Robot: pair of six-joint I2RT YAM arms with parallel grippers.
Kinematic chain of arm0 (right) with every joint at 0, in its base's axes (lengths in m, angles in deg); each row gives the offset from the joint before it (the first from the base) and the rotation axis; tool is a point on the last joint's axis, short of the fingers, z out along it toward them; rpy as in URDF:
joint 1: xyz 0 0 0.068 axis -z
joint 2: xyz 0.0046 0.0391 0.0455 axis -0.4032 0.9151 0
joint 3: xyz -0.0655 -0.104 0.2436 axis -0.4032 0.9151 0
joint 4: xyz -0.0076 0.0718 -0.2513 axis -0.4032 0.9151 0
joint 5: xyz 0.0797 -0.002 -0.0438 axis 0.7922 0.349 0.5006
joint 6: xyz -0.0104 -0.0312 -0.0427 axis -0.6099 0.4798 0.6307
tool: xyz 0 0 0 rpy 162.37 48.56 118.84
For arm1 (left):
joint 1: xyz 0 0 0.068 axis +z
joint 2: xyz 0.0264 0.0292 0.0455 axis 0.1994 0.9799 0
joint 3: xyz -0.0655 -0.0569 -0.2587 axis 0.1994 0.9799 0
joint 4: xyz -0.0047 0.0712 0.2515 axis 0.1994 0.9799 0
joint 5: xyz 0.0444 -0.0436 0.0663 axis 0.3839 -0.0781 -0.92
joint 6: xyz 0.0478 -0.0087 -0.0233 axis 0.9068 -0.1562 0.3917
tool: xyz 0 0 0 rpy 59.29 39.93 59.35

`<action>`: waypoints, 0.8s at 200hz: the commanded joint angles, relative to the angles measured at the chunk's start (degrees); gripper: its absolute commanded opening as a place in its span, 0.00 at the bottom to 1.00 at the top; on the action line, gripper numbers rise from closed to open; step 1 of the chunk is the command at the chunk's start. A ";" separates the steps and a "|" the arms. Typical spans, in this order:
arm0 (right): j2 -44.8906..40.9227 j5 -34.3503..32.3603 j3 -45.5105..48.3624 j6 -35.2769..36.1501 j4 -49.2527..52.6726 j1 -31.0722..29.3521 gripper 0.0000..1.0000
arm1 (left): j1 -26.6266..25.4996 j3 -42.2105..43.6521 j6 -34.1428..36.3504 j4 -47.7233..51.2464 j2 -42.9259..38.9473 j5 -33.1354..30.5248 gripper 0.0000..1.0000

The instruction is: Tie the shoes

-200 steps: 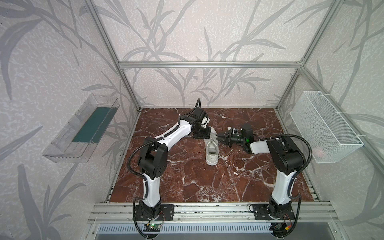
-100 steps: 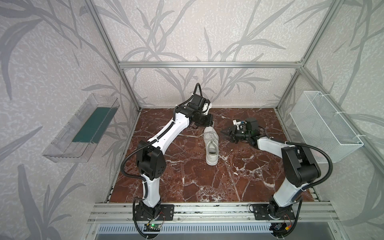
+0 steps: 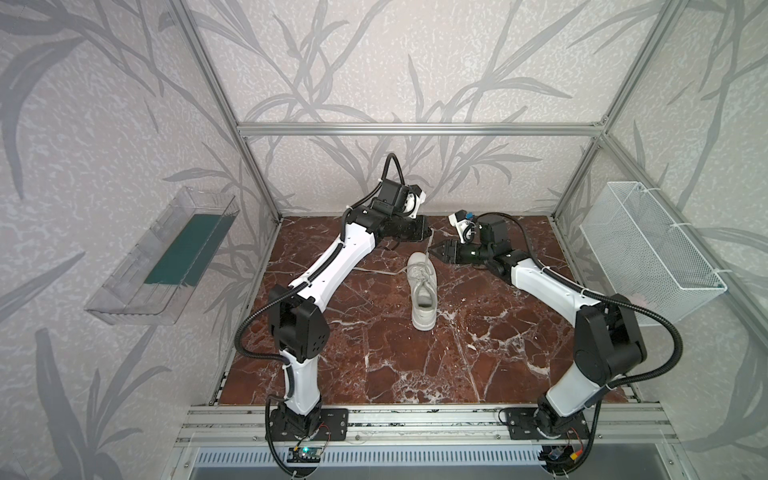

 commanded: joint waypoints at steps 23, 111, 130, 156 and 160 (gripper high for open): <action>5.95 -1.50 -5.05 2.92 -2.92 0.10 0.48 | 0.21 -0.23 -1.31 -0.57 -3.41 0.77 0.00; 6.78 0.15 -5.72 1.43 -5.45 0.09 0.08 | 0.63 0.59 1.09 2.04 -4.01 -1.08 0.04; 5.70 -0.86 -4.97 1.44 -4.82 0.10 0.03 | 1.02 -1.69 3.64 5.79 -3.28 -2.92 0.19; 4.45 -2.71 -4.46 1.92 -2.51 0.09 0.01 | 2.29 -3.02 5.32 8.73 -3.01 -4.14 0.39; 4.27 -3.03 -4.29 2.10 -2.25 0.13 0.01 | 2.50 -2.94 5.44 8.91 -3.07 -4.22 0.40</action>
